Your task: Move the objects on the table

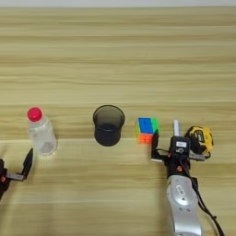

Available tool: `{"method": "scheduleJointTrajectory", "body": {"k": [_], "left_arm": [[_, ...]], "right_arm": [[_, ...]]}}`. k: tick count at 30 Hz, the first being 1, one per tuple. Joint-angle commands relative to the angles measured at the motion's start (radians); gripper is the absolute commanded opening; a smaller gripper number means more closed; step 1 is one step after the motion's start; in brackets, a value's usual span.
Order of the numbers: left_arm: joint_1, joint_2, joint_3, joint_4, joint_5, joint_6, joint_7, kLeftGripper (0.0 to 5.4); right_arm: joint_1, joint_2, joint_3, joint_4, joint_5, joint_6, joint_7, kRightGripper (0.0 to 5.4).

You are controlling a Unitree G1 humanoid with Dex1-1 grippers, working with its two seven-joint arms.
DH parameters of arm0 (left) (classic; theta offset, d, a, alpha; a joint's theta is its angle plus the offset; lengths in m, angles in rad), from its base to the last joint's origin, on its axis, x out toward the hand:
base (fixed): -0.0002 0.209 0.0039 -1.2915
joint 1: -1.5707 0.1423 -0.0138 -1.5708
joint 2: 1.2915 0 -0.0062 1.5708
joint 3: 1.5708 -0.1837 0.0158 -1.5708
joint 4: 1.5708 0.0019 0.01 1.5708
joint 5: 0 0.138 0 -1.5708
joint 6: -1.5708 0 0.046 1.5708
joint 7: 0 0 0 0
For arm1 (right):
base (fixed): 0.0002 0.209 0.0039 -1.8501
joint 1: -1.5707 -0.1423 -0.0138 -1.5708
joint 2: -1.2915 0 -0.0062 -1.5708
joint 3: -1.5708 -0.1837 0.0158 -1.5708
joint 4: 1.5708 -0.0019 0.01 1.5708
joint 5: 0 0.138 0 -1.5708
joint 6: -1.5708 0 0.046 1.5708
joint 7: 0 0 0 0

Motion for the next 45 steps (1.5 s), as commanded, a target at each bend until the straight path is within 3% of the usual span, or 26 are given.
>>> {"method": "scheduleJointTrajectory", "body": {"k": [1, 9, 20, 27, 31, 35, 45], "left_arm": [[0.007, 0.009, 0.013, 0.02, -0.005, 0.005, 0.003, 5.37], [-0.036, 0.007, 0.06, 0.092, -0.028, -0.018, 0.017, 5.37], [-0.113, -0.015, 0.07, 0.144, -0.007, -0.049, 0.07, 5.37], [-0.251, -0.012, 0.08, 0.251, 0.015, -0.081, 0.124, 5.37], [-0.303, 0.01, 0.086, 0.343, 0.045, -0.115, 0.155, 5.37], [-0.353, 0.024, 0.099, 0.432, 0.042, -0.146, 0.167, 5.37], [-0.366, 0.027, 0.099, 0.473, 0.043, -0.188, 0.17, 5.37]], "right_arm": [[-0.006, -0.003, 0.001, 0.012, -0.006, 0.003, -0.004, 5.4], [-0.007, -0.002, 0.002, 0.012, -0.007, 0.002, -0.005, 5.4], [-0.017, 0.004, 0.009, 0.024, -0.009, -0.001, -0.006, 5.4], [-0.033, 0.012, 0.02, 0.056, -0.015, -0.015, -0.012, 5.4], [-0.031, 0.014, 0.025, 0.054, -0.017, -0.026, -0.013, 5.4], [-0.024, 0.015, 0.034, 0.045, -0.021, -0.039, -0.011, 5.4], [-0.008, 0.014, 0.033, 0.017, -0.018, -0.042, -0.016, 5.4]]}}
